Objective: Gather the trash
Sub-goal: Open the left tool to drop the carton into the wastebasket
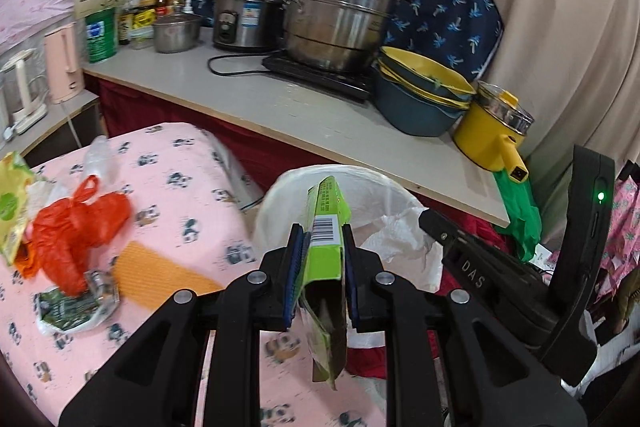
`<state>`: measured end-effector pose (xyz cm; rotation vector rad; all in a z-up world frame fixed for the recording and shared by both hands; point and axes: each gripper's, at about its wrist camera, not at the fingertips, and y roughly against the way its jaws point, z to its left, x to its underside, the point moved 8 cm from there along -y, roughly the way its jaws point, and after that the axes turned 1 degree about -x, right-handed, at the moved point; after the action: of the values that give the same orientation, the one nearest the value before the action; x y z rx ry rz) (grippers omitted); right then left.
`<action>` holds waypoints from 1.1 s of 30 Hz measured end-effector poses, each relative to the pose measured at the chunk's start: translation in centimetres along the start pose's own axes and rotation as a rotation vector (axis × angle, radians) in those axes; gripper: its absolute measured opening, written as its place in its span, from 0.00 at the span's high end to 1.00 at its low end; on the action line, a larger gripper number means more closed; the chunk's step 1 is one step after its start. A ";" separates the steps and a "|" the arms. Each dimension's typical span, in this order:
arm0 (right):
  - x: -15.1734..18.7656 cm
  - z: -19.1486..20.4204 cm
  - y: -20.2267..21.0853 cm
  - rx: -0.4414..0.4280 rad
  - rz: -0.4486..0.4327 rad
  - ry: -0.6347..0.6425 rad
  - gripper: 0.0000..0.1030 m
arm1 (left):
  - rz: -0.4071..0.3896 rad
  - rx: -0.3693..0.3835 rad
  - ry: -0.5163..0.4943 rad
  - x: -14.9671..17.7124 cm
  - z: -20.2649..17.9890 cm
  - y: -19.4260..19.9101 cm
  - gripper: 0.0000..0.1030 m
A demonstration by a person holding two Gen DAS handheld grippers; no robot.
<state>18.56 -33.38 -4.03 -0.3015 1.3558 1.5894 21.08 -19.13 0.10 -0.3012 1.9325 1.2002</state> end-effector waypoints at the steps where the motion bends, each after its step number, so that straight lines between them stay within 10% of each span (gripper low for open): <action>1: 0.0 -0.5 -0.2 0.004 0.003 -0.006 0.97 | 0.005 0.009 -0.003 0.0 -0.4 -0.6 0.82; 17: 1.0 -3.6 -3.0 0.020 0.043 -0.061 0.87 | 0.046 -0.022 0.040 0.7 0.2 -5.9 0.64; 33: 1.3 1.6 -0.7 -0.026 0.033 0.027 0.76 | 0.022 -0.150 0.059 1.2 4.8 -2.2 0.64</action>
<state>19.10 -31.43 -4.79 -0.3188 1.3683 1.6362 24.10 -16.05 -3.21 -0.3997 1.9033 1.3677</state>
